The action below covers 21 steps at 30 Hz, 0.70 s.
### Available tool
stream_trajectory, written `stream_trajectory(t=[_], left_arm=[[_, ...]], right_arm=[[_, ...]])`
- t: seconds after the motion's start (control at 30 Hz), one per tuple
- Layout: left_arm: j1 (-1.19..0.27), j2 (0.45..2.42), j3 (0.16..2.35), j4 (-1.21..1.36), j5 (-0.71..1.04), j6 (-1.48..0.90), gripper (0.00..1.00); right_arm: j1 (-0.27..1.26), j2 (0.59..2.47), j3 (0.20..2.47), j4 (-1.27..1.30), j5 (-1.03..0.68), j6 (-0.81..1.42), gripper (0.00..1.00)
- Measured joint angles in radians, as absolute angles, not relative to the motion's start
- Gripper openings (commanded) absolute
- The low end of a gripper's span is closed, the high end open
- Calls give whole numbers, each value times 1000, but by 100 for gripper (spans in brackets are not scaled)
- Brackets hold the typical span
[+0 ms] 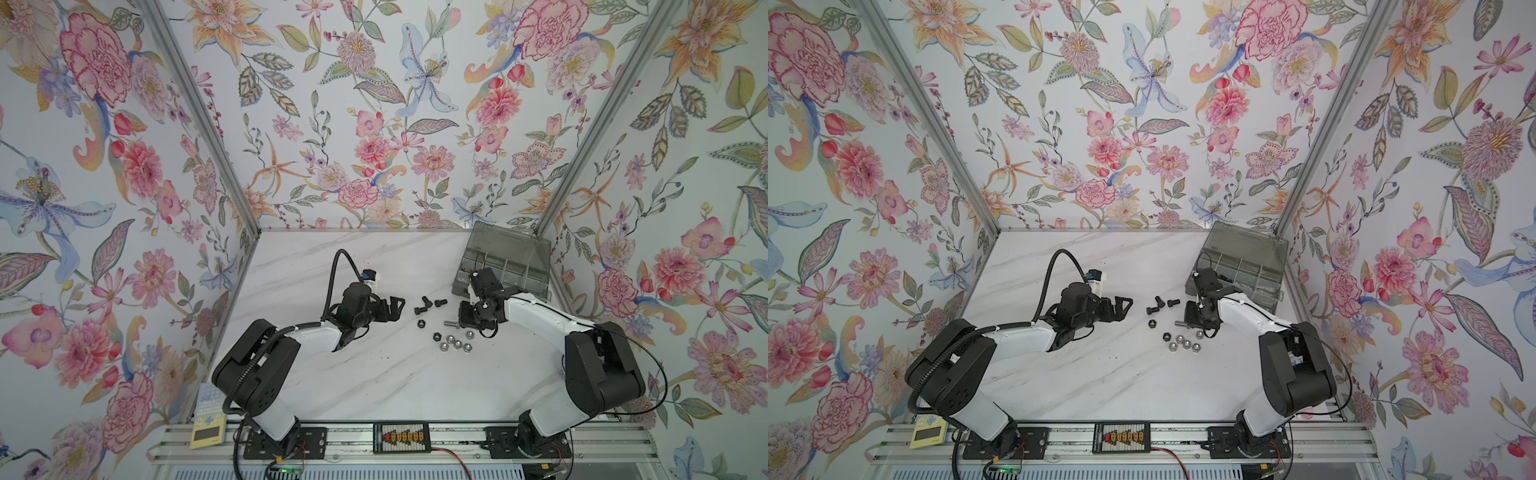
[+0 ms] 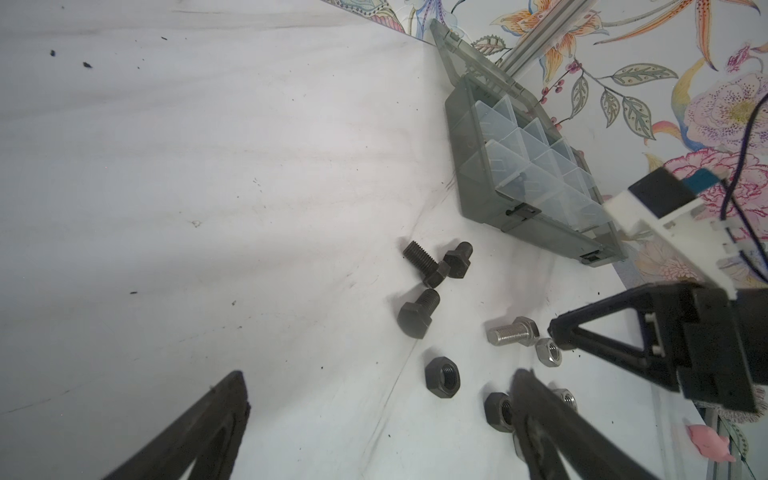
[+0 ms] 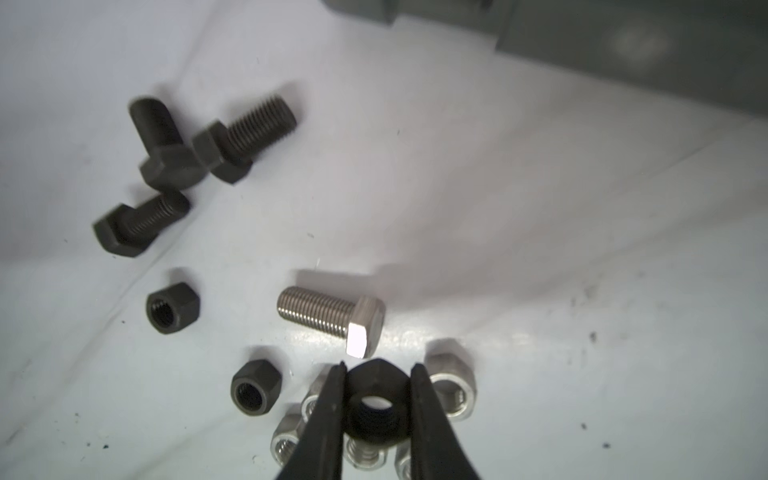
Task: Sort the screws and nuts into containers
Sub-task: 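Close the right gripper on the black hex nut and carry it toward the box, then lower the black hex nut into the middle box compartment and open the right gripper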
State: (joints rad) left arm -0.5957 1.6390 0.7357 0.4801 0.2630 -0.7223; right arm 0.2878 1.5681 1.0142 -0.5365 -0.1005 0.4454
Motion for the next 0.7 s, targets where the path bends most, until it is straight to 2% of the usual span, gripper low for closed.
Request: stream_trajectory(t=[0.3, 0.47, 0.7], left_arm=[[-596, 1639, 736, 495, 276, -723, 99], [-596, 1639, 735, 496, 278, -726, 99], [-596, 1638, 723, 505, 281, -735, 99]], right_arm=[[14, 1591, 1258, -577, -111, 353, 6], [-97, 1702, 1419, -584, -83, 334, 6], [-168, 1904, 1576, -603, -62, 327, 9]])
